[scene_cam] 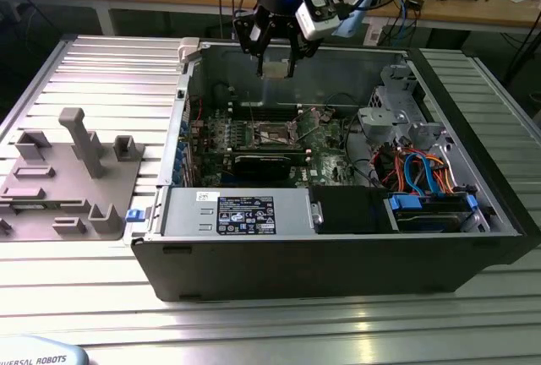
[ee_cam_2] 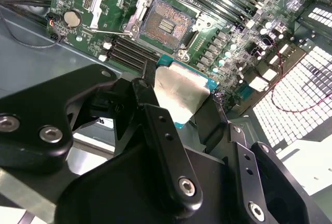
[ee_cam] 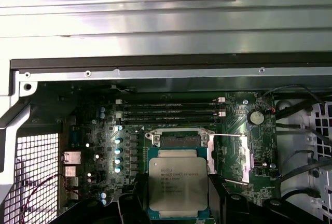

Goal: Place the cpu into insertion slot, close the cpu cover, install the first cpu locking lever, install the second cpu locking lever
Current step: 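Place the cpu into insertion slot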

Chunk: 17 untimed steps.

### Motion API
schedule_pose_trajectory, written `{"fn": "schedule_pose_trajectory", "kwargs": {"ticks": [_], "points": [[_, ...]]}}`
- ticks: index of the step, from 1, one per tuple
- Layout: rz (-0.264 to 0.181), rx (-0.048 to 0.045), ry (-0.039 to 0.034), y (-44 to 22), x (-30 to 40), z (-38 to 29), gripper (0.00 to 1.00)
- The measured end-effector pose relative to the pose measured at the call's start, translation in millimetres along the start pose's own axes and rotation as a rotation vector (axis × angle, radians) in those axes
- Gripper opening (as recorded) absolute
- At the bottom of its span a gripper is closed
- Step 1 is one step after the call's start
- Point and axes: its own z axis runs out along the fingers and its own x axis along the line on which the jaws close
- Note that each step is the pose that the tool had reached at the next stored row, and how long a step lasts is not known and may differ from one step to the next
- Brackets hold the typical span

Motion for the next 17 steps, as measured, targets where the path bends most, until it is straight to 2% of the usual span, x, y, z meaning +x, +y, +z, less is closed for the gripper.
{"fn": "schedule_pose_trajectory", "kwargs": {"ticks": [9,17], "points": [[0.001,0.0023,0.0000,-0.1,0.0,1.2,0.54],[0.041,0.0017,-0.0036,-0.1,0.0,1.4,0.54]]}}
